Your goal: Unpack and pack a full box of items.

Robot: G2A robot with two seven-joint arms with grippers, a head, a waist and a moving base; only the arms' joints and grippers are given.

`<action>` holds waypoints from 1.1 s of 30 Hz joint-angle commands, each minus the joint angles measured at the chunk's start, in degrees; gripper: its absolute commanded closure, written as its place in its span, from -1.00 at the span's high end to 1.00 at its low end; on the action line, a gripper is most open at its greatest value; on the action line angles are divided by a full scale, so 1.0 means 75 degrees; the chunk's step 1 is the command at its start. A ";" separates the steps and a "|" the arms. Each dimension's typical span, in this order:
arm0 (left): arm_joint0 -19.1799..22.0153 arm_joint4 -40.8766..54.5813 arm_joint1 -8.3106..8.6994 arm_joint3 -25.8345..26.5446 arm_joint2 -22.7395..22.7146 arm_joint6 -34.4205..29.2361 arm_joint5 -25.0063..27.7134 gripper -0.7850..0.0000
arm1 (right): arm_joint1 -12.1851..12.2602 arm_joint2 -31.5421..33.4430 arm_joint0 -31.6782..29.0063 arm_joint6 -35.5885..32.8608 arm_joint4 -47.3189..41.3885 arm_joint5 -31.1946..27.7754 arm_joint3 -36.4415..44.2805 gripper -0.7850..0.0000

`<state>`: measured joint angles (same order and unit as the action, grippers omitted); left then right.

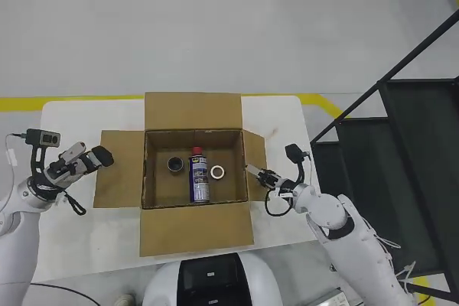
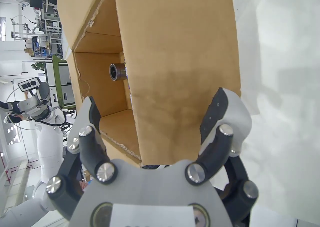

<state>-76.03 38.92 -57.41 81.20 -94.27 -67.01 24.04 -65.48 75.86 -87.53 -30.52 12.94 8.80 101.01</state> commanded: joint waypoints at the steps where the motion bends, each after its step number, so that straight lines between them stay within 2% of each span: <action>1: 0.0023 0.0075 -0.0010 -0.0182 0.0023 0.0066 0.0051 1.00 | -0.0008 -0.0072 0.0059 -0.0011 0.0042 0.0079 -0.0026 1.00; 6: 0.0106 0.0142 -0.0039 -0.0535 0.0126 0.0170 0.0244 1.00 | 0.0007 0.0119 -0.0020 0.0256 0.0163 0.0307 0.0365 1.00; 12: 0.0348 0.0151 -0.0084 -0.1124 0.0283 0.0327 0.0604 1.00 | 0.0068 0.0382 -0.0491 0.0319 0.0525 0.0214 0.1625 1.00; 17: 0.0559 0.0368 -0.0130 -0.1618 0.0384 0.0288 0.1037 1.00 | 0.0084 0.0067 -0.0541 0.0145 0.1156 0.0133 0.2390 1.00; 23: 0.0693 0.0678 -0.0148 -0.2044 0.0365 0.0025 0.1338 1.00 | 0.0018 -0.1170 0.0307 -0.0427 0.2631 0.0363 0.2329 1.00; 28: 0.0681 0.0975 -0.0135 -0.2386 0.0153 -0.0088 0.1590 1.00 | -0.0145 -0.2279 0.1269 -0.0669 0.3818 0.1020 0.1673 1.00; 33: 0.0681 0.0975 -0.0135 -0.2386 0.0153 -0.0088 0.1590 1.00 | -0.0277 -0.2857 0.1907 -0.0951 0.4342 0.1272 0.1265 1.00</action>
<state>-70.92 46.26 -58.42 63.29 -93.13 -67.68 35.98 -67.44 55.03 -73.98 -37.25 44.91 18.25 110.92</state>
